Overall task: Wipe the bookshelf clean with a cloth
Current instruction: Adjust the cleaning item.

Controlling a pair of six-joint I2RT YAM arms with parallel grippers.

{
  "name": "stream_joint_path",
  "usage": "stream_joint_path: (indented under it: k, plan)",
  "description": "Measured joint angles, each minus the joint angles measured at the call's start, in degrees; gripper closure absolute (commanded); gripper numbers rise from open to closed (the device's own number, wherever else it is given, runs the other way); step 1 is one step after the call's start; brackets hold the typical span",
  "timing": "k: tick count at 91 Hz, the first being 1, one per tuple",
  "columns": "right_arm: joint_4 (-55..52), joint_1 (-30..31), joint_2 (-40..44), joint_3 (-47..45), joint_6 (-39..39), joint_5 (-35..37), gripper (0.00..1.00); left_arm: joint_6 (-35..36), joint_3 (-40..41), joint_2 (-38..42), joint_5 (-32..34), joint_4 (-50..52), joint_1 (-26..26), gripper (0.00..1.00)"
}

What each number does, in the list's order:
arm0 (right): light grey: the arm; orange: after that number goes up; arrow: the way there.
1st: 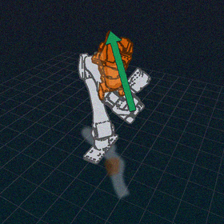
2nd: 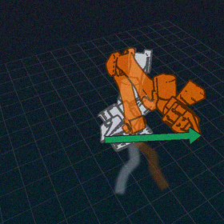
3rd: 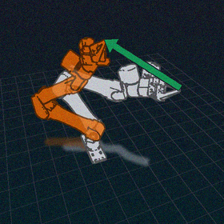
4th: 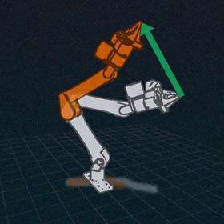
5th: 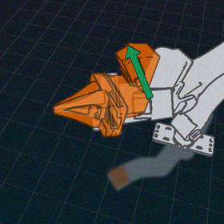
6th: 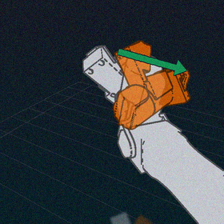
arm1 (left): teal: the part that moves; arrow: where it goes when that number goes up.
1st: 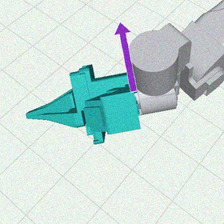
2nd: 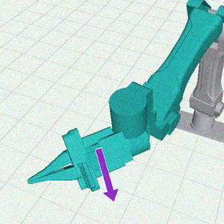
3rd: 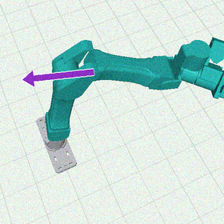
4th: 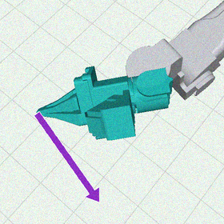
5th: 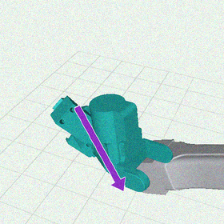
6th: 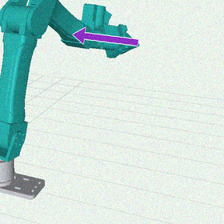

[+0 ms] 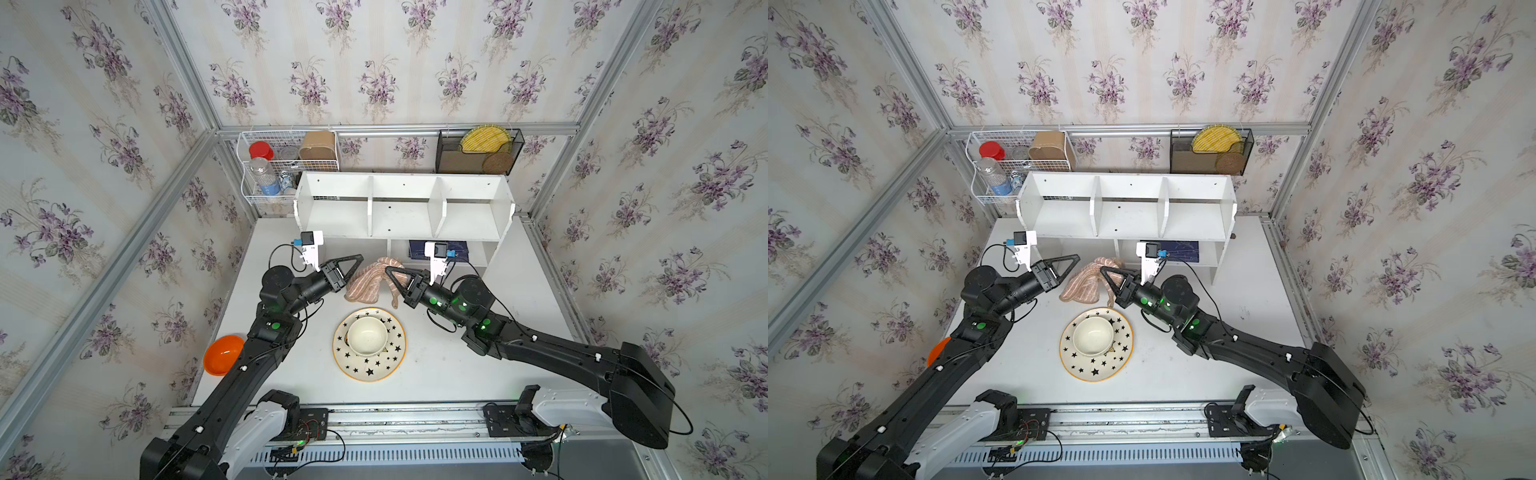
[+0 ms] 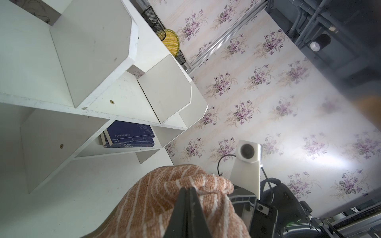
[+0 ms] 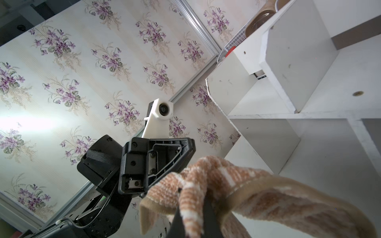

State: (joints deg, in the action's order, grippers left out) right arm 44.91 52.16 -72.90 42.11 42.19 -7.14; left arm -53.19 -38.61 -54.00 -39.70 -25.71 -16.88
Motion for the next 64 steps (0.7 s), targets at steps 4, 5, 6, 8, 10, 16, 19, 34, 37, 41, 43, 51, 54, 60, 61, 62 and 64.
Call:
stream_joint_path:
  k: [4, 5, 6, 8, 10, 16, 19, 34, 37, 41, 43, 51, 54, 60, 61, 62, 64]
  plan:
    - [0.1, -0.3, 0.0, -0.1, 0.2, -0.1, 1.00, -1.0, 0.2, -0.4, -0.7, -1.2, 0.0, 0.56]
    - [0.1, -0.4, 0.0, -0.1, 0.3, -0.2, 1.00, -1.2, 0.3, -0.5, -0.9, -1.7, 0.0, 0.55]
    - [0.1, -0.4, 0.0, -0.1, 0.4, -0.4, 1.00, -1.4, 0.4, -0.7, -1.1, -2.0, 0.0, 0.54]
    - [0.2, -0.4, 0.0, -0.1, 0.6, -0.6, 1.00, -1.9, 0.6, -1.0, -1.6, -2.9, 0.0, 0.52]
    - [0.3, -0.4, -0.1, -0.1, 0.9, -1.0, 1.00, -2.5, 0.7, -1.5, -2.2, -3.7, 0.0, 0.50]
    - [1.1, -0.4, -0.7, -0.1, 1.4, -1.7, 1.00, -2.9, 1.0, -2.8, -3.5, -5.7, -0.2, 0.46]
    - [1.4, -0.4, -1.1, 0.1, 1.6, -2.3, 1.00, -3.7, 1.1, -3.3, -4.1, -6.6, -0.3, 0.45]
    - [2.9, -0.4, -2.6, 1.6, 2.6, -4.2, 1.00, -5.7, 2.3, -5.2, -7.4, -11.3, -1.2, 0.46]
    - [3.0, -0.4, -2.8, 1.7, 2.8, -4.2, 1.00, -6.3, 2.5, -5.7, -8.2, -12.6, -1.3, 0.46]
    - [3.1, -0.4, -3.2, 1.8, 2.8, -4.4, 1.00, -7.3, 2.6, -6.5, -9.0, -14.3, -1.6, 0.49]
    - [3.1, -0.4, -3.4, 1.8, 2.8, -4.5, 1.00, -7.7, 2.6, -6.9, -9.5, -15.2, -1.7, 0.52]
    - [3.3, -0.4, -4.1, 2.1, 3.0, -4.9, 1.00, -9.4, 2.4, -8.1, -11.8, -17.9, -1.9, 0.79]
    - [3.3, -0.4, -4.2, 2.3, 3.0, -4.9, 1.00, -10.1, 2.3, -8.4, -12.4, -18.7, -2.0, 0.91]
    - [3.7, -0.4, -4.3, 2.3, 3.2, -5.1, 1.00, -10.0, 2.2, -8.2, -12.5, -19.5, -2.0, 1.00]
    - [3.7, -0.4, -4.3, 2.3, 3.2, -5.1, 1.00, -10.0, 2.1, -8.1, -12.5, -19.4, -2.0, 1.00]
    - [3.9, -0.5, -4.3, 2.3, 3.2, -5.1, 1.00, -9.6, 2.1, -8.0, -12.6, -19.5, -2.0, 1.00]
    - [4.2, -0.5, -4.3, 2.3, 3.2, -5.3, 1.00, -9.7, 2.0, -7.6, -12.5, -19.2, -2.0, 1.00]
